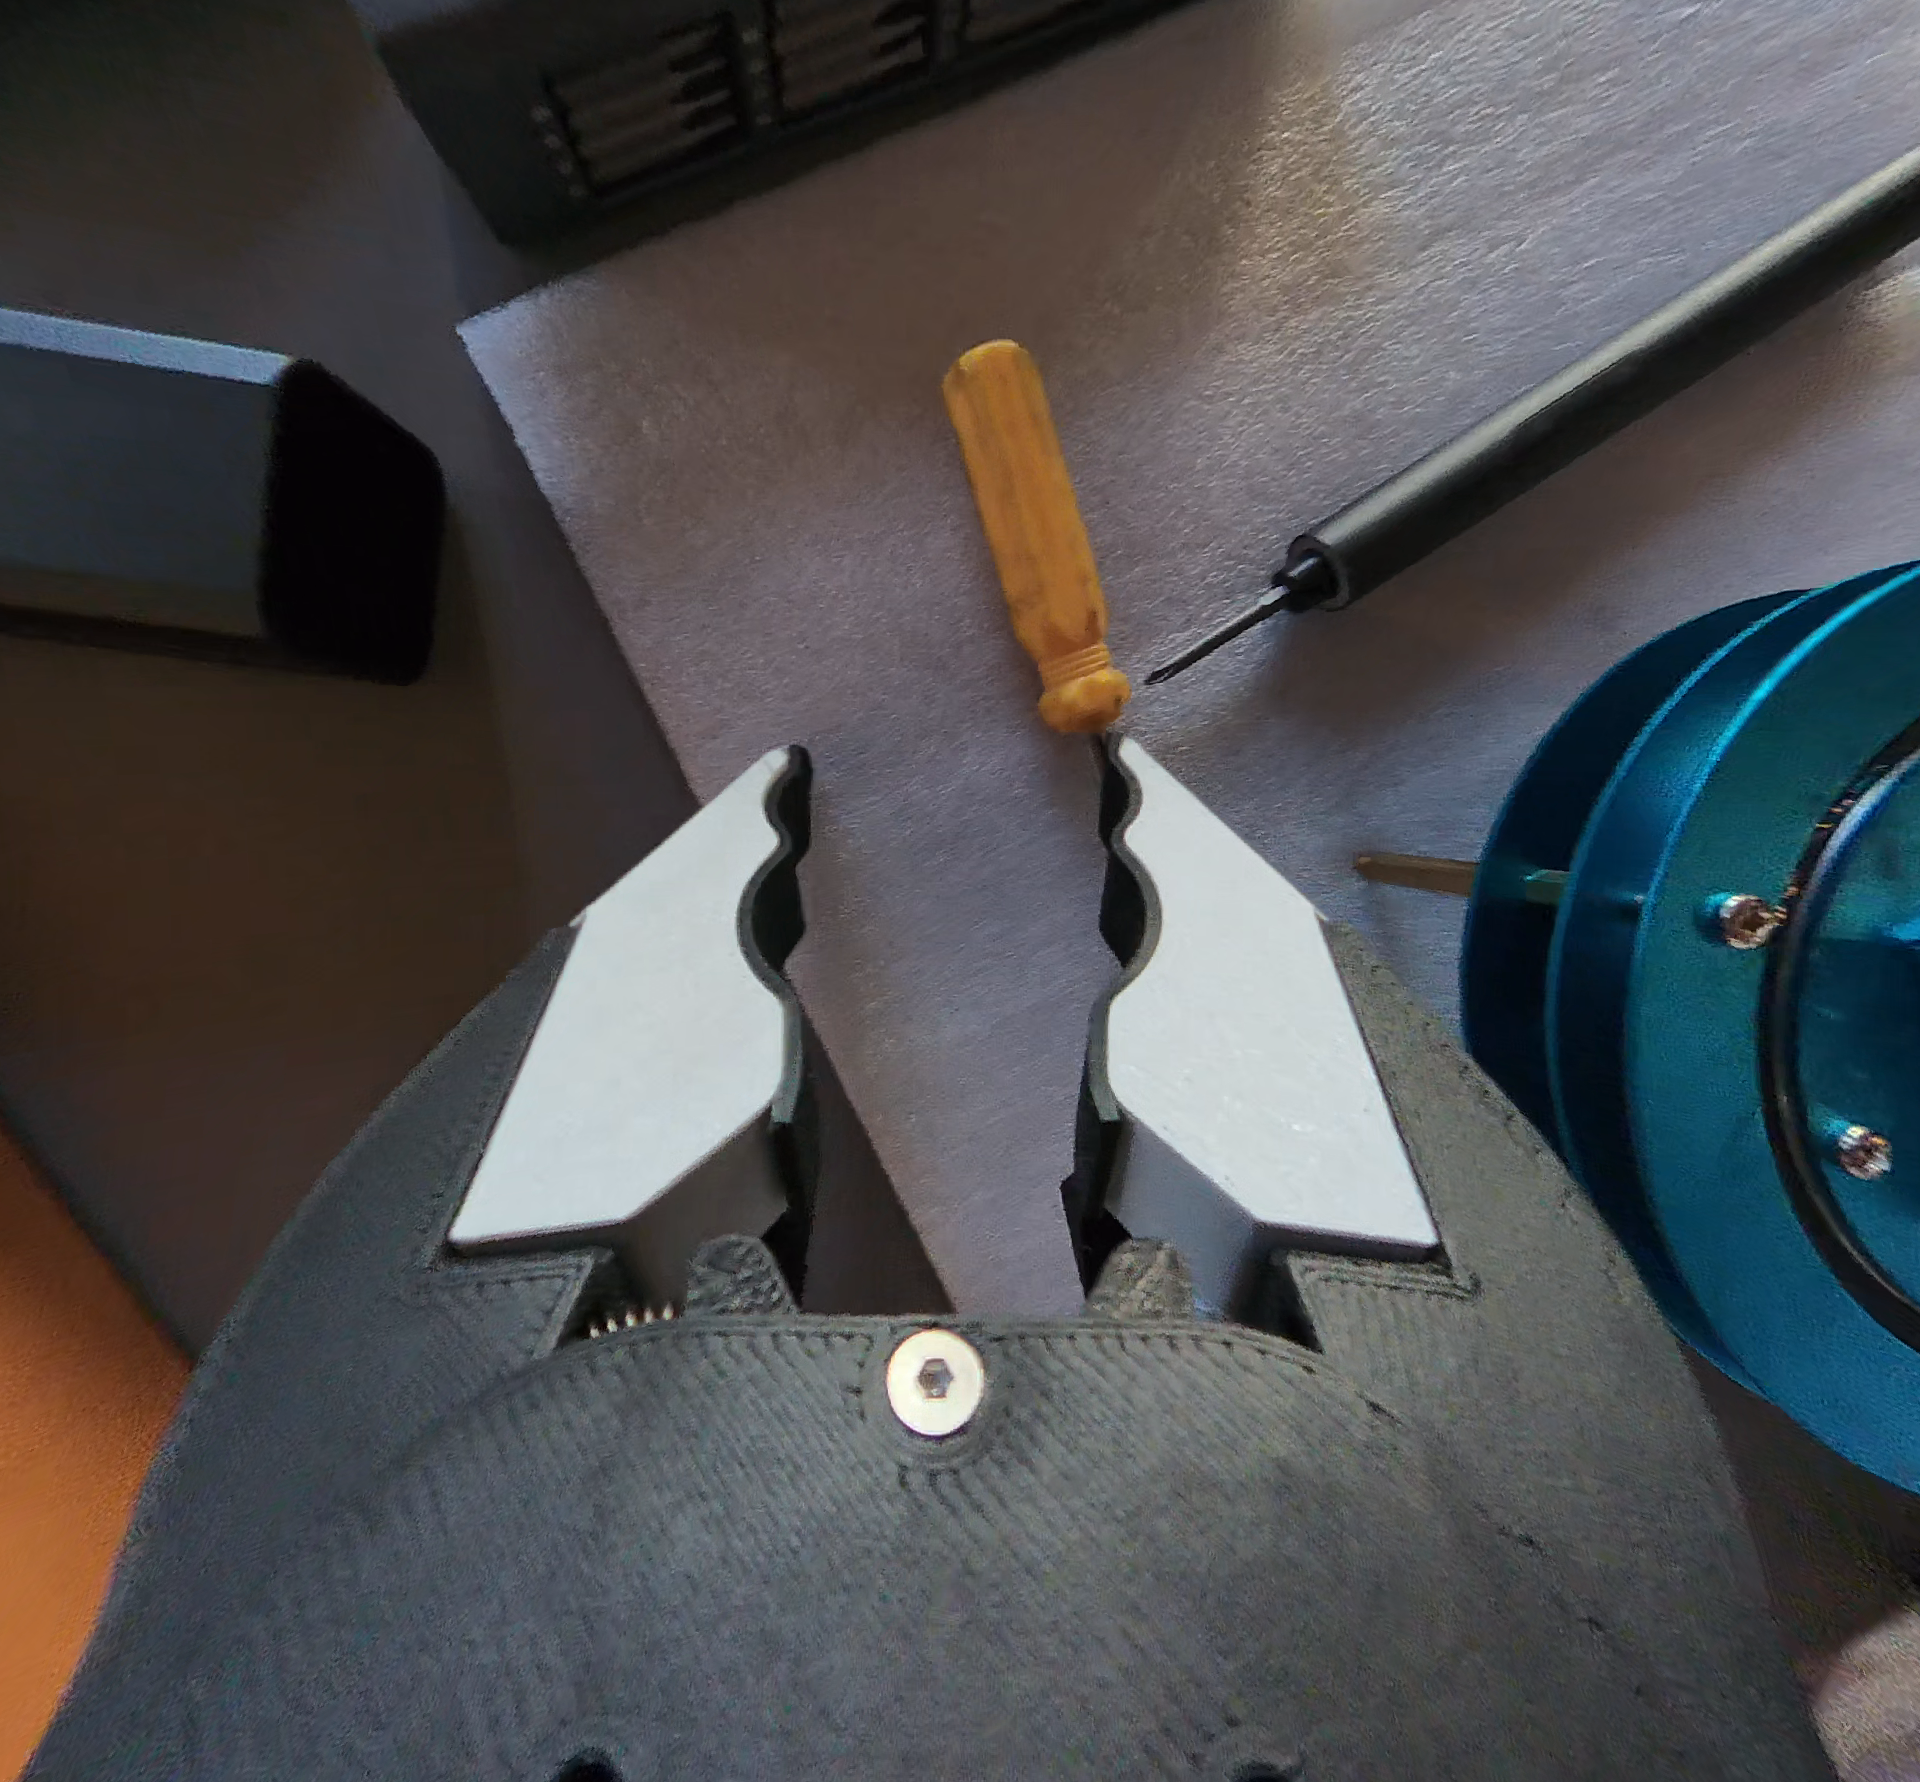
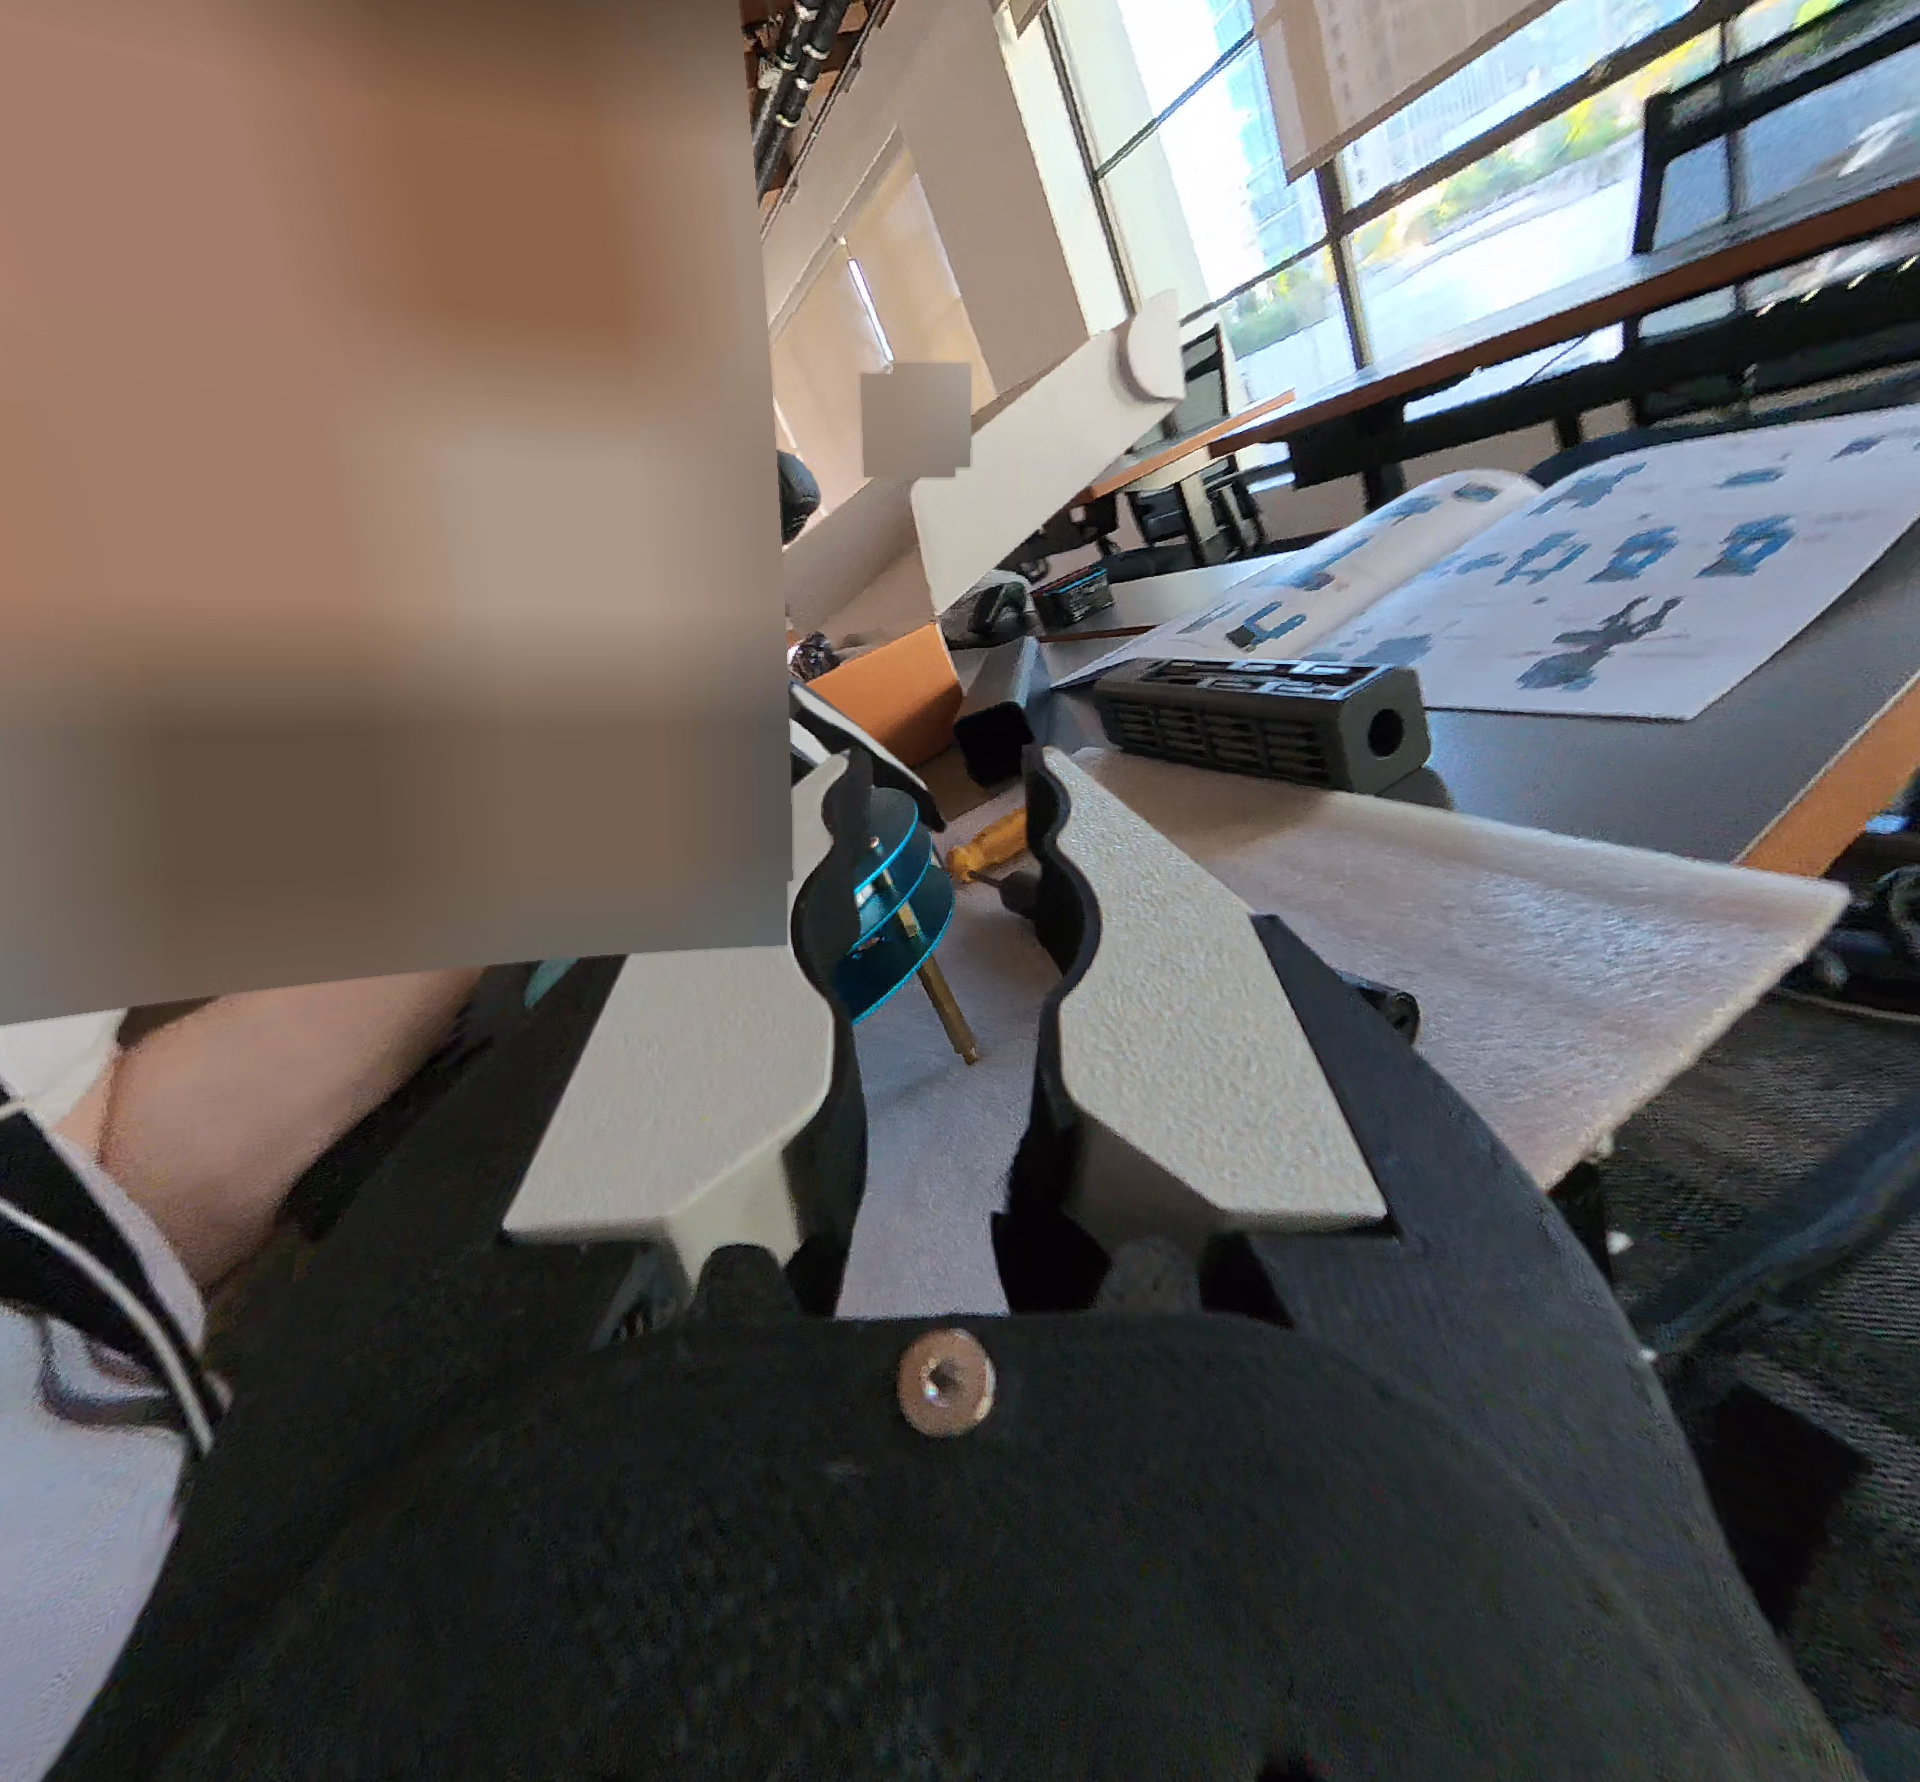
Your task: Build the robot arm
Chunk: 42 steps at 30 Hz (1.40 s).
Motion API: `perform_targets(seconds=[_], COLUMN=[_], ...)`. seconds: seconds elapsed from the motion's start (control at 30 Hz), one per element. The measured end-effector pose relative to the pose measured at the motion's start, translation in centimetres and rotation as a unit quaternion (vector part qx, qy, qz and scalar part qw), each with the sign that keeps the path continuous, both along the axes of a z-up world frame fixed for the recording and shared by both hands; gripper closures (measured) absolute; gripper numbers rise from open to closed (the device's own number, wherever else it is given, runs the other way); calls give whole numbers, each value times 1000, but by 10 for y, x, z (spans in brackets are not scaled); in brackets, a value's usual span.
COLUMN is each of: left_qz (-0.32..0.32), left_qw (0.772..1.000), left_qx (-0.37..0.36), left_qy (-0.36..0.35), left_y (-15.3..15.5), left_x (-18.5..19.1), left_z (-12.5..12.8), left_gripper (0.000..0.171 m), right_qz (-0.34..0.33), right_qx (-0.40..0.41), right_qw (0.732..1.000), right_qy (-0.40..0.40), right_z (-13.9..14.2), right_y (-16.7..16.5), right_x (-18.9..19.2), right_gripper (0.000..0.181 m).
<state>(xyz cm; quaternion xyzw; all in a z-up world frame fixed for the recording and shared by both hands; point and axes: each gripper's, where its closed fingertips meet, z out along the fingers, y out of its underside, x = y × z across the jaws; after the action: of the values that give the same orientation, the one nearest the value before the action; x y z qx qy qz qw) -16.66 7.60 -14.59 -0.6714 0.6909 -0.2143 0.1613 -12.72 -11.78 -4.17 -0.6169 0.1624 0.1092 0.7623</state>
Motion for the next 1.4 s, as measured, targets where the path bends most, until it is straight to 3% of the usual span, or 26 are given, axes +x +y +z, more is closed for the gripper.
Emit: perform_targets(seconds=[0.07,0.13,0.33,0.53,0.73,0.83,0.97,1.13,1.4], left_qz=[6,18,32,6,-43,-46,-58,-44,-31], left_qw=[1000,999,999,997,998,996,993,998,999], left_qx=[25,27,-26,-48,45,69,96,43,22], left_qy=[-1,0,-10,-59,-7,-15,-26,-18,-24], left_y=[4,9,10,-1,5,5,6,9,11], left_x=[-1,-4,-8,4,-7,-12,-19,-28,-29], left_z=[2,2,2,21,-5,-6,-6,-7,-7], left_gripper=[115,125,133,134,143,144,148,149,150], right_qz=[-15,-12,-43,-122,-149,-156,-147,-119,-73], right_qx=[5,25,50,24,-32,-66,-100,-110,-142], right_qw=[1000,999,994,988,986,984,983,987,987], right_qy=[-24,-31,-87,-93,-65,-63,-47,-16,-5], right_z=[9,22,40,27,7,0,-10,-17,-27], right_y=[-3,-4,-8,-2,9,17,28,37,50], right_x=[-7,-17,-36,-9,13,18,25,29,23], right_gripper=[153,152,152,157,174,178,178,177,180])
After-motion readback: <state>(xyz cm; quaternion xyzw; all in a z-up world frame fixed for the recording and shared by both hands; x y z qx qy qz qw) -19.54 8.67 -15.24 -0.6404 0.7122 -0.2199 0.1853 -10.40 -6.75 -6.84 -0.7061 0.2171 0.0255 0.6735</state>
